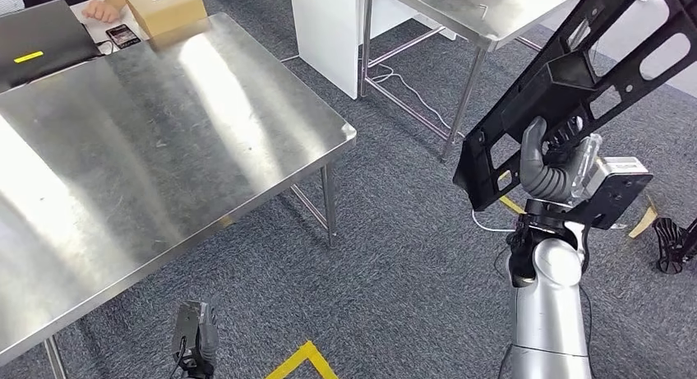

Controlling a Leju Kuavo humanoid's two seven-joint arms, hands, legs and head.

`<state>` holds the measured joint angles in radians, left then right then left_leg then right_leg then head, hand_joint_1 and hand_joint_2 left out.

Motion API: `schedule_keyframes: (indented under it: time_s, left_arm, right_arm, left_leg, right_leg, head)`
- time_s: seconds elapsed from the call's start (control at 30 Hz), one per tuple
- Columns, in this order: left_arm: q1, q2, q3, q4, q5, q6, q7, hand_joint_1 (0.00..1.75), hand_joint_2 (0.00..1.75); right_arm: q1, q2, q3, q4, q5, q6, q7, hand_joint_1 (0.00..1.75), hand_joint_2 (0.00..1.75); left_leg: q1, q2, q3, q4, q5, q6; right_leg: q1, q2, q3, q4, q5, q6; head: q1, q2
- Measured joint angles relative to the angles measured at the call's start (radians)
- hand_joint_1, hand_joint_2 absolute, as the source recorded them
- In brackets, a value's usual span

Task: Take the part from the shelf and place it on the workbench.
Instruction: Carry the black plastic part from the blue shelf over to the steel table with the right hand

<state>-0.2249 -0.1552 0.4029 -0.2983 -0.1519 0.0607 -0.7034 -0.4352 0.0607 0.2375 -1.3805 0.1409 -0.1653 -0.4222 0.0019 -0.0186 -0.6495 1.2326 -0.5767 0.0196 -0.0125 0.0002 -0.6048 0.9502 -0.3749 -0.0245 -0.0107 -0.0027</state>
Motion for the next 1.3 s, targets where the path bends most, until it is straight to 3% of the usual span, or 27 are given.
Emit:
schedule_keyframes:
  time_s: [0.03,0.07,0.1,0.17,0.2,0.27,0.33,0.4,0.5,0.53,0.57,0.6,0.67,0.73,0.77,0.83,0.9,0.97,1.03,1.07,1.1,1.2,1.27,1.3]
  left_arm:
    - [0.001,0.002,0.0,0.001,0.004,0.001,0.0,0.0,0.0]
    - [0.002,0.003,0.0,0.002,0.007,0.001,0.0,0.0,0.0]
    - [0.003,0.005,0.0,0.003,0.011,0.001,0.001,0.0,0.0]
    - [0.001,0.005,0.0,0.005,0.018,0.0,0.002,0.0,0.0]
    - [-0.002,0.005,0.0,0.005,0.023,0.0,0.003,0.0,0.0]
    - [-0.005,0.004,0.0,0.006,0.029,0.0,0.006,0.0,0.0]
    - [-0.005,0.004,0.001,0.006,0.034,0.0,0.006,0.0,0.0]
    - [-0.008,0.004,0.001,0.006,0.037,0.0,0.005,0.0,0.0]
    - [-0.01,0.004,0.002,0.007,0.039,-0.001,0.005,0.0,0.0]
    - [-0.009,0.003,0.003,0.007,0.04,-0.001,0.005,0.0,0.0]
    - [-0.007,0.003,0.003,0.007,0.041,-0.001,0.005,0.0,0.0]
    - [-0.006,0.003,0.002,0.007,0.042,-0.001,0.004,0.0,0.0]
    - [-0.006,0.002,0.002,0.008,0.046,-0.001,0.004,0.0,0.0]
    - [-0.005,0.001,0.002,0.008,0.047,0.0,0.003,0.0,0.0]
    - [-0.004,0.001,0.002,0.008,0.047,0.0,0.002,0.0,0.0]
    - [0.001,0.004,0.002,0.008,0.048,0.001,0.002,0.0,0.0]
    - [0.002,0.006,0.001,0.008,0.05,0.002,0.002,0.0,0.0]
    - [0.0,0.007,0.0,0.008,0.053,0.002,0.001,0.0,0.0]
    - [0.0,0.007,-0.002,0.009,0.057,0.002,0.001,0.0,0.0]
    - [0.001,0.007,-0.002,0.009,0.059,0.002,0.001,0.0,0.0]
    - [0.001,0.008,-0.002,0.009,0.06,0.002,0.002,0.0,0.0]
    - [-0.001,0.009,-0.002,0.009,0.061,0.002,0.001,0.0,0.0]
    - [-0.003,0.009,-0.004,0.009,0.061,0.002,0.001,0.0,0.0]
    - [-0.003,0.01,-0.004,0.009,0.061,0.002,0.001,0.0,0.0]
  right_arm:
    - [0.0,0.0,0.004,0.003,0.011,-0.009,0.004,1.75,1.75]
    - [-0.001,-0.001,0.008,0.007,0.02,-0.017,0.007,1.75,1.75]
    - [-0.002,-0.001,0.012,0.011,0.026,-0.022,0.011,1.75,1.75]
    - [-0.006,-0.002,0.019,0.019,0.032,-0.028,0.016,1.75,1.75]
    - [-0.008,-0.002,0.022,0.022,0.033,-0.031,0.017,1.75,1.75]
    - [-0.014,-0.004,0.028,0.027,0.033,-0.033,0.019,1.75,1.75]
    - [-0.022,-0.005,0.034,0.032,0.034,-0.034,0.021,1.75,1.75]
    - [-0.032,-0.006,0.038,0.036,0.035,-0.034,0.021,1.75,1.75]
    - [-0.039,-0.011,0.041,0.048,0.037,-0.035,0.021,1.75,1.75]
    - [-0.039,-0.013,0.042,0.053,0.038,-0.035,0.022,1.75,1.75]
    - [-0.039,-0.014,0.043,0.057,0.04,-0.036,0.022,1.75,1.75]
    - [-0.04,-0.015,0.044,0.06,0.043,-0.038,0.022,1.75,1.75]
    - [-0.044,-0.016,0.046,0.064,0.047,-0.041,0.022,1.75,1.75]
    - [-0.049,-0.017,0.049,0.067,0.049,-0.042,0.023,1.75,1.75]
    - [-0.05,-0.017,0.052,0.069,0.05,-0.042,0.023,1.75,1.75]
    - [-0.054,-0.017,0.057,0.072,0.054,-0.043,0.024,1.75,1.75]
    - [-0.06,-0.016,0.061,0.072,0.063,-0.045,0.027,1.75,1.75]
    - [-0.06,-0.016,0.062,0.073,0.072,-0.049,0.031,1.75,1.75]
    - [-0.058,-0.017,0.063,0.075,0.081,-0.056,0.033,1.75,1.75]
    - [-0.056,-0.018,0.063,0.076,0.084,-0.059,0.033,1.75,1.75]
    - [-0.055,-0.018,0.063,0.076,0.086,-0.062,0.033,1.75,1.75]
    - [-0.054,-0.02,0.063,0.076,0.086,-0.064,0.033,1.75,1.75]
    - [-0.056,-0.021,0.062,0.075,0.087,-0.064,0.033,1.75,1.75]
    - [-0.057,-0.022,0.063,0.075,0.087,-0.065,0.033,1.75,1.75]
  left_leg:
    - [0.01,0.002,-0.028,0.013,-0.008,-0.012]
    - [0.02,0.007,-0.041,-0.003,0.008,-0.022]
    - [0.028,0.015,-0.039,-0.05,0.05,-0.033]
    - [0.035,0.057,-0.013,-0.174,0.154,-0.047]
    - [0.032,0.077,-0.002,-0.218,0.182,-0.046]
    - [0.021,0.089,-0.001,-0.24,0.185,-0.031]
    - [0.016,0.065,0.002,-0.241,0.191,-0.011]
    - [0.015,0.042,0.008,-0.245,0.194,0.006]
    - [0.015,0.004,0.01,-0.246,0.192,0.023]
    - [0.014,-0.011,0.011,-0.246,0.191,0.024]
    - [0.014,-0.025,0.011,-0.246,0.19,0.024]
    - [0.014,-0.04,0.013,-0.245,0.189,0.023]
    - [0.013,-0.068,0.013,-0.24,0.185,0.016]
    - [0.01,-0.089,0.01,-0.231,0.178,0.007]
    - [0.009,-0.098,0.008,-0.229,0.176,0.002]
    - [0.012,-0.102,0.004,-0.228,0.174,-0.007]
    - [0.012,-0.059,-0.011,-0.192,0.15,-0.018]
    - [0.012,-0.006,-0.063,-0.081,0.091,-0.026]
    - [0.016,0.009,-0.121,0.035,0.046,-0.031]
    - [0.017,0.012,-0.131,0.053,0.048,-0.032]
    - [0.018,0.016,-0.12,0.029,0.068,-0.031]
    - [0.014,0.066,-0.017,-0.16,0.15,-0.023]
    - [0.007,0.08,0.011,-0.215,0.161,-0.012]
    - [0.002,0.066,0.01,-0.215,0.161,-0.006]
  right_leg:
    - [-0.003,-0.002,0.007,0.001,-0.008,0.003]
    - [-0.008,-0.004,0.015,0.002,-0.016,0.008]
    - [-0.013,-0.008,0.024,0.005,-0.026,0.015]
    - [-0.02,-0.018,0.038,0.015,-0.046,0.031]
    - [-0.018,-0.025,0.04,0.02,-0.055,0.04]
    - [-0.01,-0.041,0.043,0.024,-0.068,0.056]
    - [-0.006,-0.059,0.045,0.026,-0.08,0.07]
    - [-0.011,-0.047,0.023,0.078,-0.109,0.073]
    - [-0.014,-0.012,-0.089,0.287,-0.184,0.067]
    - [-0.014,-0.007,-0.121,0.334,-0.194,0.071]
    - [-0.013,-0.004,-0.133,0.342,-0.186,0.077]
    - [-0.014,-0.001,-0.124,0.307,-0.163,0.085]
    - [-0.018,0.026,-0.065,0.162,-0.096,0.099]
    - [-0.021,0.051,-0.021,0.065,-0.056,0.092]
    - [-0.02,0.053,-0.015,0.055,-0.053,0.084]
    - [-0.02,0.036,-0.011,0.057,-0.052,0.066]
    - [-0.024,0.02,-0.005,0.054,-0.052,0.05]
    - [-0.021,0.003,0.0,0.053,-0.056,0.038]
    - [-0.017,-0.017,0.004,0.053,-0.06,0.032]
    - [-0.017,-0.028,0.006,0.053,-0.061,0.031]
    - [-0.016,-0.038,0.008,0.054,-0.063,0.031]
    - [-0.011,-0.066,0.019,0.054,-0.073,0.039]
    - [-0.003,-0.083,0.025,0.054,-0.079,0.049]
    - [0.0,-0.093,0.028,0.053,-0.08,0.054]
  head:
    - [0.0,0.0]
    - [0.0,0.0]
    - [0.0,0.0]
    - [-0.002,0.0]
    - [-0.005,0.0]
    - [-0.005,0.0]
    - [-0.002,0.0]
    - [-0.001,0.0]
    - [0.002,0.0]
    - [0.002,0.0]
    - [0.002,0.0]
    - [0.002,0.0]
    - [0.004,0.0]
    - [0.003,0.0]
    - [0.003,0.0]
    - [0.003,0.0]
    - [-0.001,0.0]
    - [-0.005,0.0]
    - [-0.006,0.0]
    - [-0.006,0.0]
    - [-0.006,0.0]
    - [-0.005,0.0]
    - [-0.001,0.0]
    - [0.001,0.0]
